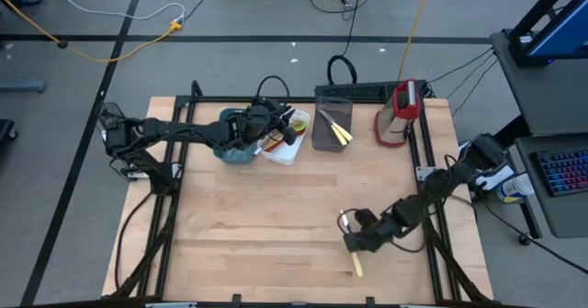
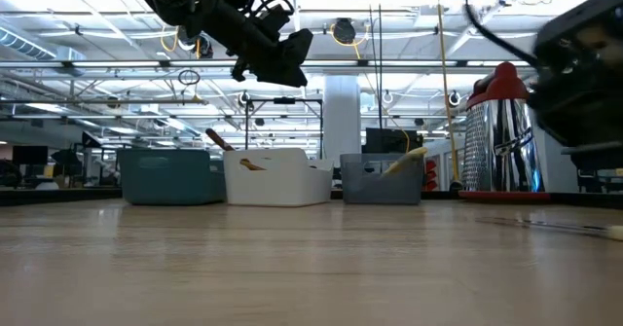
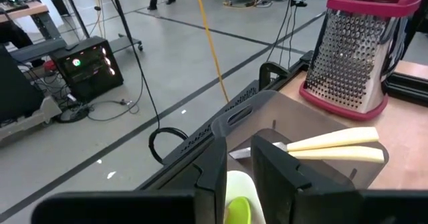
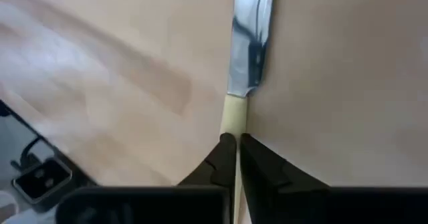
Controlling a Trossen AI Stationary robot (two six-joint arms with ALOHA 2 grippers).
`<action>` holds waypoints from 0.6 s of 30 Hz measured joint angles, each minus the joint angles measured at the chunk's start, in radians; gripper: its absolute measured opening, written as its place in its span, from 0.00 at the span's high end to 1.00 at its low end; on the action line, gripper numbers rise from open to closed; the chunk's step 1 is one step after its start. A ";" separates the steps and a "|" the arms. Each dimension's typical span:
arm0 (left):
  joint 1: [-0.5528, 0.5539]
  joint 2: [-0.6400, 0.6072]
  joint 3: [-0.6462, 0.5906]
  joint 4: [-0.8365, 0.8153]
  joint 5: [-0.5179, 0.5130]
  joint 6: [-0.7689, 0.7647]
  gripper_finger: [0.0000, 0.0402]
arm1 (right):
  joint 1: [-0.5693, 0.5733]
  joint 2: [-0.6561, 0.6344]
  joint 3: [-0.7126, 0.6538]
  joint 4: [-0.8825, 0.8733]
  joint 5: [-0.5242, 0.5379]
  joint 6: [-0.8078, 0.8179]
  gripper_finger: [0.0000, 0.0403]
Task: Pick & Place Kitchen Items
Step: Put the yellow table knife into the black bin
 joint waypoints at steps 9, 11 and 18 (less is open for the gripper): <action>0.000 0.000 0.000 -0.018 0.000 -0.001 0.82 | -0.200 -0.011 -0.001 -0.089 -0.003 -0.406 0.98; 0.000 0.000 0.000 -0.020 0.000 -0.001 0.82 | -0.244 -0.026 -0.001 -0.098 -0.003 -0.494 0.98; 0.000 0.000 0.000 -0.023 0.000 -0.013 0.82 | -0.369 -0.108 -0.004 -0.156 -0.006 -0.836 0.97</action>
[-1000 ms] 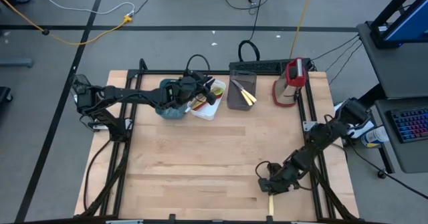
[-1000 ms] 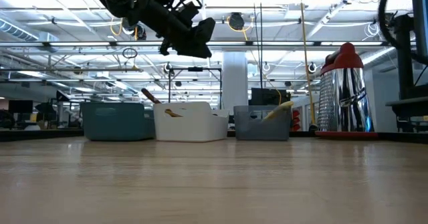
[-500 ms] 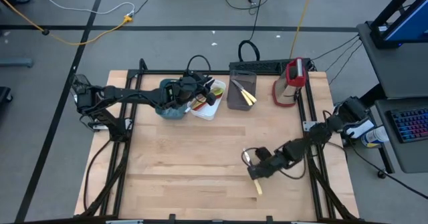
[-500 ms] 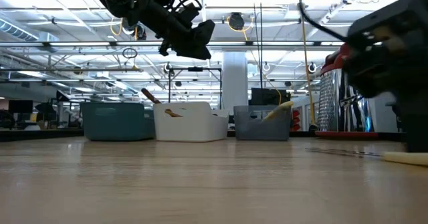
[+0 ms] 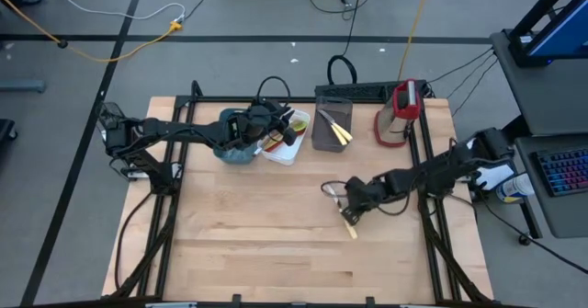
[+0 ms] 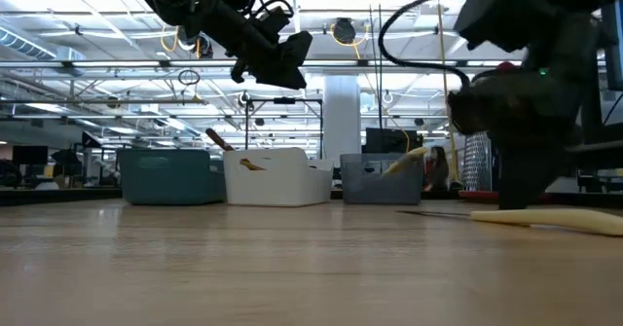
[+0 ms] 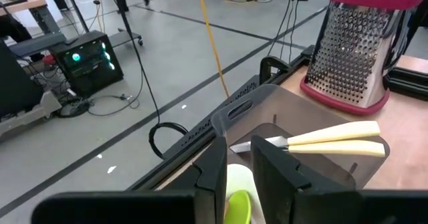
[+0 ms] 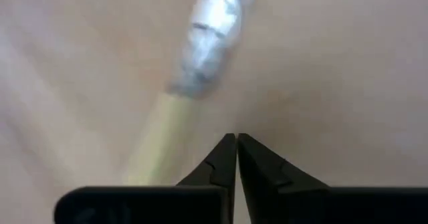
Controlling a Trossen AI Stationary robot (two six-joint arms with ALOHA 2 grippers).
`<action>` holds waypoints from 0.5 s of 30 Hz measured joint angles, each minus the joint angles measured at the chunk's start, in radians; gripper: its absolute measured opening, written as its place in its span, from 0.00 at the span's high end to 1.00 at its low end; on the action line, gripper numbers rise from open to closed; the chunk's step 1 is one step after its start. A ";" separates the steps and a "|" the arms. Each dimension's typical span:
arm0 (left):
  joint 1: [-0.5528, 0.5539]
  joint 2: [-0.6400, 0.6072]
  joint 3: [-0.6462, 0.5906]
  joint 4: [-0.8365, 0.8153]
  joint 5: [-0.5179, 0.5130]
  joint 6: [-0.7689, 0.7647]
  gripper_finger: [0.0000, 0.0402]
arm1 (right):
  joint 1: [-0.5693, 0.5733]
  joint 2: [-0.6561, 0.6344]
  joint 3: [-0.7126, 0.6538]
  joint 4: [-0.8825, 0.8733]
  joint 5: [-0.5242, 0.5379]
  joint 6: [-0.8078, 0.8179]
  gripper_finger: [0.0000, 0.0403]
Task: Pick & Place Kitchen Items
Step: Put the yellow table knife into the black bin
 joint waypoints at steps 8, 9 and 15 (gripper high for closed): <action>0.000 0.000 0.000 -0.015 0.000 -0.002 0.82 | -0.057 -0.120 0.000 -0.012 -0.026 -0.088 0.79; 0.000 0.000 0.000 -0.020 0.000 -0.002 0.82 | -0.054 -0.129 0.000 -0.009 -0.033 -0.072 0.76; 0.000 0.000 0.000 -0.061 0.000 -0.023 0.82 | 0.029 -0.139 0.000 0.083 -0.080 -0.027 0.62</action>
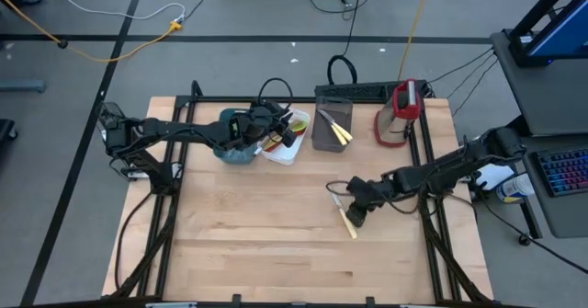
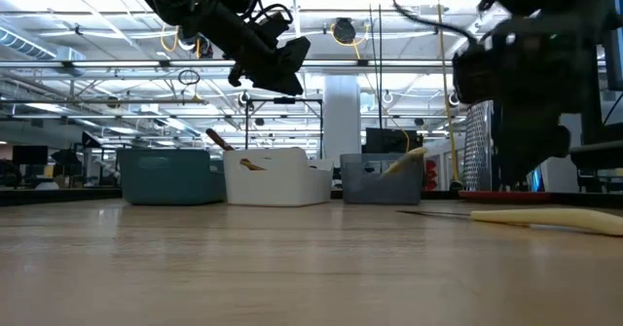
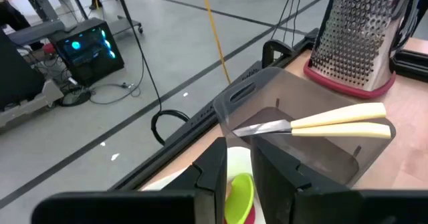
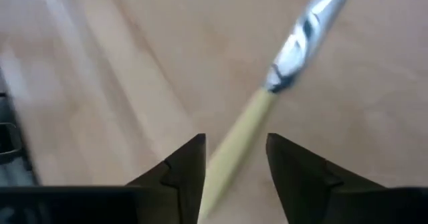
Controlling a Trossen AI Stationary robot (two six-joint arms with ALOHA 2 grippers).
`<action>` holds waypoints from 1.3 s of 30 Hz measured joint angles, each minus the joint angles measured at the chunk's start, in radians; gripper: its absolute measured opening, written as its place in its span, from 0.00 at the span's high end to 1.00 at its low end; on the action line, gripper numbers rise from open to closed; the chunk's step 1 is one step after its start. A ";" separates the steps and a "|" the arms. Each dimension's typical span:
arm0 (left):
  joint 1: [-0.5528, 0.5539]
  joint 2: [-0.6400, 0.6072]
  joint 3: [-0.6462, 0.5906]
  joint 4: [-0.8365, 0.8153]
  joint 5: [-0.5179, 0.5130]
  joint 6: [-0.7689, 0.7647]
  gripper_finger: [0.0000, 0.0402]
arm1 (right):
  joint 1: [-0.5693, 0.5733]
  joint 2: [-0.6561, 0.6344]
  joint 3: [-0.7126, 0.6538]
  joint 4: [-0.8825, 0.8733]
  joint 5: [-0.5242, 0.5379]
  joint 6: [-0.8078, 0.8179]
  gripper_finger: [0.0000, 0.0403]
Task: Pick & Place Kitchen Items
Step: Put the yellow table knife into the black bin
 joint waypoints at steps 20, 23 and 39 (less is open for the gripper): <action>0.000 0.000 0.000 -0.010 0.000 -0.034 0.82 | 0.107 0.210 0.252 -0.215 -0.035 0.126 0.65; 0.000 0.000 0.000 -0.011 0.000 -0.029 0.82 | 0.112 0.251 0.270 -0.254 -0.052 0.157 0.67; 0.001 0.000 0.000 -0.011 0.000 0.000 0.82 | 0.114 0.363 0.276 -0.281 -0.018 0.129 0.68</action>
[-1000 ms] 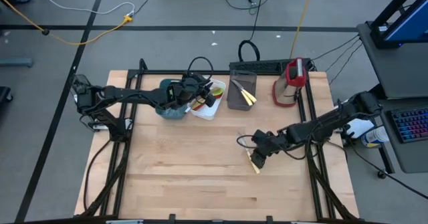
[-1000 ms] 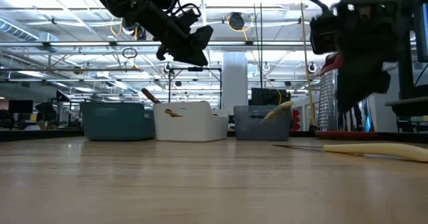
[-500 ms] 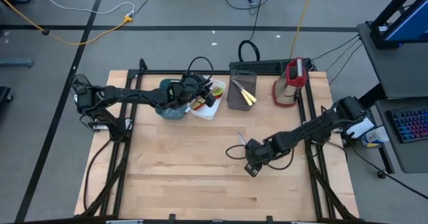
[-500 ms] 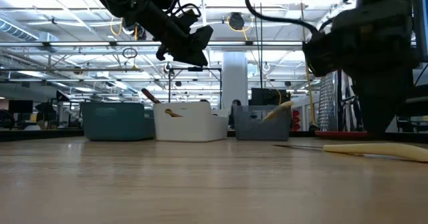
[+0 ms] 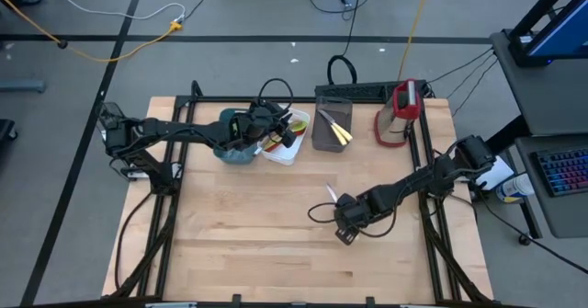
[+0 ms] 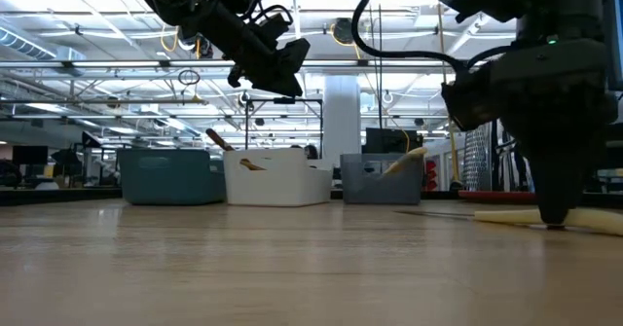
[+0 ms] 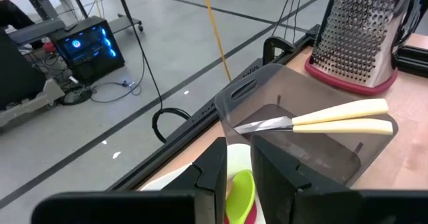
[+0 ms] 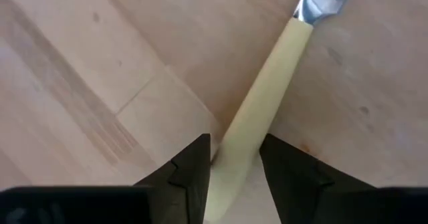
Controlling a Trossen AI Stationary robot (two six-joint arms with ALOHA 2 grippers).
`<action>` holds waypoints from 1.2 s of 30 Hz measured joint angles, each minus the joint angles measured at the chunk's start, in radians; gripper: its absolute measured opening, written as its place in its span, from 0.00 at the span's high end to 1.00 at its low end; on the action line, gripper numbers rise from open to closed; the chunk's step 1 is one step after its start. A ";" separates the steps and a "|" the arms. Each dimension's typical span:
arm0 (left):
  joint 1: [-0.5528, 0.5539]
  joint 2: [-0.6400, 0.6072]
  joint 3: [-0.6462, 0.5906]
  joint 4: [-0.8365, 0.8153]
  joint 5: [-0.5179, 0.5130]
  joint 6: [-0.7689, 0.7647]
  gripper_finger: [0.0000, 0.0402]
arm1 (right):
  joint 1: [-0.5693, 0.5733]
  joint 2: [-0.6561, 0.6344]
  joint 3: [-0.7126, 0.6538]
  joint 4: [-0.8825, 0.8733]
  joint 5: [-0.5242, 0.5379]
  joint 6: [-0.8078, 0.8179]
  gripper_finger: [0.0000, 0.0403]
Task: Pick & Place Kitchen Items
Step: Put the yellow table knife into the black bin
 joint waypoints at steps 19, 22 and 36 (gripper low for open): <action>0.000 0.000 0.000 0.000 0.000 0.000 0.82 | -0.057 -0.007 -0.005 -0.238 0.150 -0.394 0.74; 0.000 0.000 0.000 0.000 0.000 0.000 0.82 | -0.079 -0.007 -0.005 -0.238 0.123 -0.400 0.82; -0.003 0.000 0.000 -0.014 0.008 -0.029 0.82 | -0.273 -0.300 -0.010 -0.361 0.177 -0.417 0.82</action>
